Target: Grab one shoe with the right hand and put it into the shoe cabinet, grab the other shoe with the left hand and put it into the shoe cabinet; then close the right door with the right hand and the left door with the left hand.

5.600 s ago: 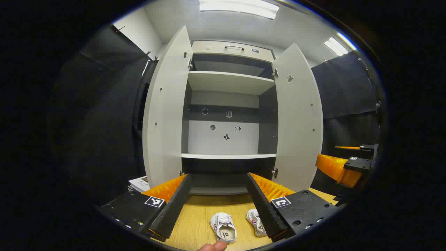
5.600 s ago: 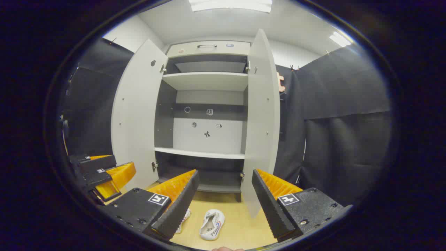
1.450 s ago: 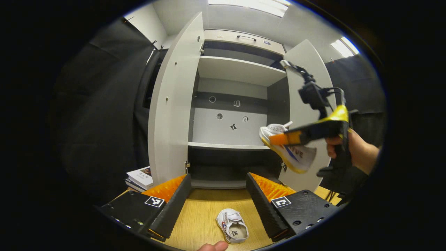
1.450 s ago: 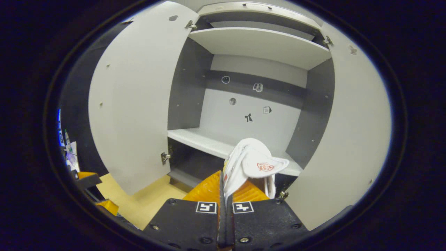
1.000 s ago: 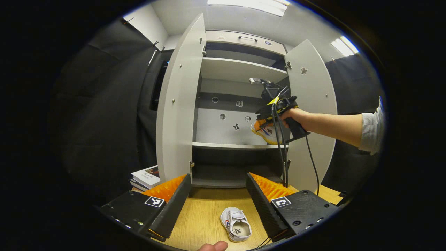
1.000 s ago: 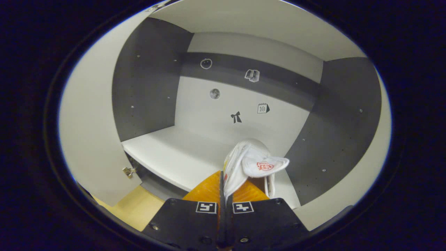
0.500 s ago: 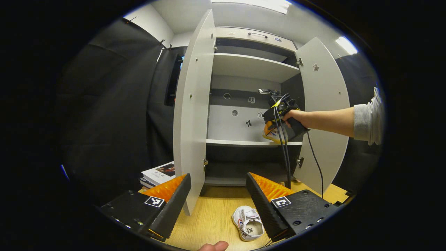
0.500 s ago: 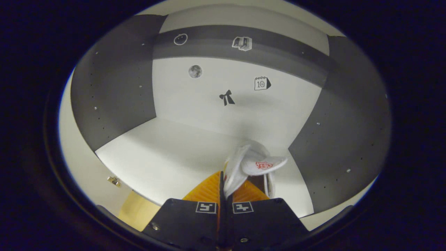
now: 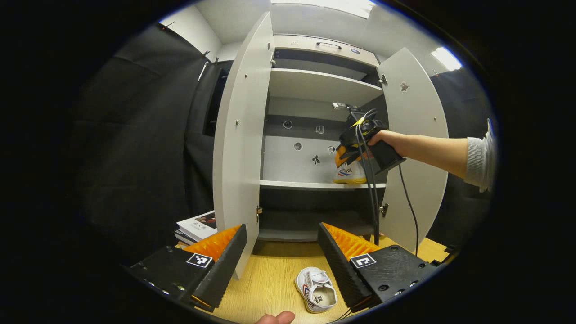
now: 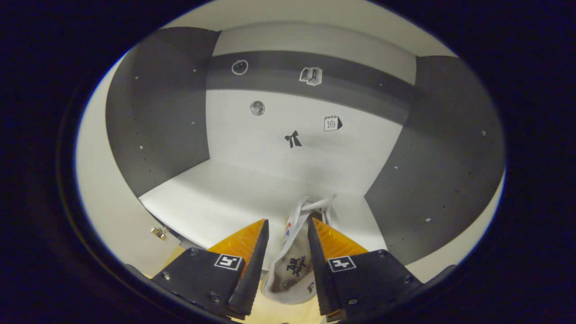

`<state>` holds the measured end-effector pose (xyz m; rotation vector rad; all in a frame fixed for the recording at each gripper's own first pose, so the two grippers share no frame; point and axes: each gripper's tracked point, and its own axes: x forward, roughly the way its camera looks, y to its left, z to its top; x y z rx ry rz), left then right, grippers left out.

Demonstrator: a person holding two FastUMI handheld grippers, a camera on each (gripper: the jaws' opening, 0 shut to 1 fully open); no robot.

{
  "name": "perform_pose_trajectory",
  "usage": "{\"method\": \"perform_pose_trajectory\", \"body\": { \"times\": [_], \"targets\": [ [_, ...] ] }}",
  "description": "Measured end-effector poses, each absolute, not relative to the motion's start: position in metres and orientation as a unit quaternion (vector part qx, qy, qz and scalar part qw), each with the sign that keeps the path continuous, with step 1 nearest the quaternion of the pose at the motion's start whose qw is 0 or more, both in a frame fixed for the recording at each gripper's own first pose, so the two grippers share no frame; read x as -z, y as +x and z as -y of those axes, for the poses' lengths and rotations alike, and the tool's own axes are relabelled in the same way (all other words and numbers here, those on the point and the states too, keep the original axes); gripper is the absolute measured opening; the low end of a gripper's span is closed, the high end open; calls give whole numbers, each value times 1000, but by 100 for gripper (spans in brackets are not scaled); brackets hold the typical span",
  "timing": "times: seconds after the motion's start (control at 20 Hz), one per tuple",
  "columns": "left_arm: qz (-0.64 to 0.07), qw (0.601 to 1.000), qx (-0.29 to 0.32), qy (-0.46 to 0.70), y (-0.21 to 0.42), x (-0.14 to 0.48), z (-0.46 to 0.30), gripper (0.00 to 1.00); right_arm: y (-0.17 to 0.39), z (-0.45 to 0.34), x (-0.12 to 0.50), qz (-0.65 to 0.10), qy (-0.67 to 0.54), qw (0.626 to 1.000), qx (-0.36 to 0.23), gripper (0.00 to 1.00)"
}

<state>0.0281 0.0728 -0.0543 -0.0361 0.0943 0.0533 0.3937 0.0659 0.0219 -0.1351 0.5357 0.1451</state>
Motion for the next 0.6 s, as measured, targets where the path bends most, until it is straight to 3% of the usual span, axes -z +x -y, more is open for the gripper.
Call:
{"method": "perform_pose_trajectory", "body": {
  "times": [0.05,0.15,0.4,0.6],
  "targets": [
    [-46,998,-24,-19,28,54,-70,95,379,-66,-32,-246,-61,964,-76,63],
    [-42,999,-20,-21,28,55,-66,95,347,-65,-51,-203,-59,974,-84,60],
    [-29,999,-12,-18,25,53,-57,95,252,-64,-85,-80,-38,992,-88,70],
    [-29,999,-5,-16,20,57,-46,95,177,-54,-83,0,-36,996,-77,96]
  ]
}}
